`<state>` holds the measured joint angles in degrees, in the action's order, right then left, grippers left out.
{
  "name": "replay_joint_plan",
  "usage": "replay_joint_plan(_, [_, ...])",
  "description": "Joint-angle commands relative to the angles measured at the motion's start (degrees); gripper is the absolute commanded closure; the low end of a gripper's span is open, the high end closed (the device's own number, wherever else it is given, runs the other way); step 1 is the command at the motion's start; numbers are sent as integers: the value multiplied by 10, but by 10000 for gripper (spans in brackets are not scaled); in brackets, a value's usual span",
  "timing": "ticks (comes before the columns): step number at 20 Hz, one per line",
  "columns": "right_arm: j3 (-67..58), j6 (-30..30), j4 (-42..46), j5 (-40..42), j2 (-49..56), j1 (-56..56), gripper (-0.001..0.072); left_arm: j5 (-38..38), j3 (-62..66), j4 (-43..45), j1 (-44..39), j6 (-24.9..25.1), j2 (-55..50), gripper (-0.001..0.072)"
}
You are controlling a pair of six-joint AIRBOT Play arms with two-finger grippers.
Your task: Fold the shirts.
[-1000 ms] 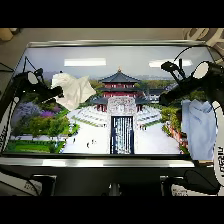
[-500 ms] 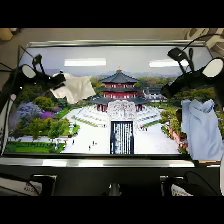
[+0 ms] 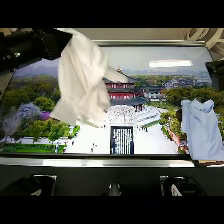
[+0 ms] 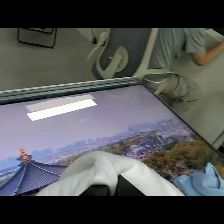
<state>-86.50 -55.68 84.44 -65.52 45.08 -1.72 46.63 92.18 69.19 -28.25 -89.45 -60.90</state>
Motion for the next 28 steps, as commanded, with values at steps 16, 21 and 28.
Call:
replay_joint_plan(16, [196,21,-96,-187,199,0,69,186,-96,57,-60,9,-256,92])
replay_joint_plan(21, [260,59,-247,-117,263,1,61,294,-204,63,66,9,-204,101])
replay_joint_plan(28, [293,82,-261,-113,295,1,84,96,-397,-175,16,12,-216,107])
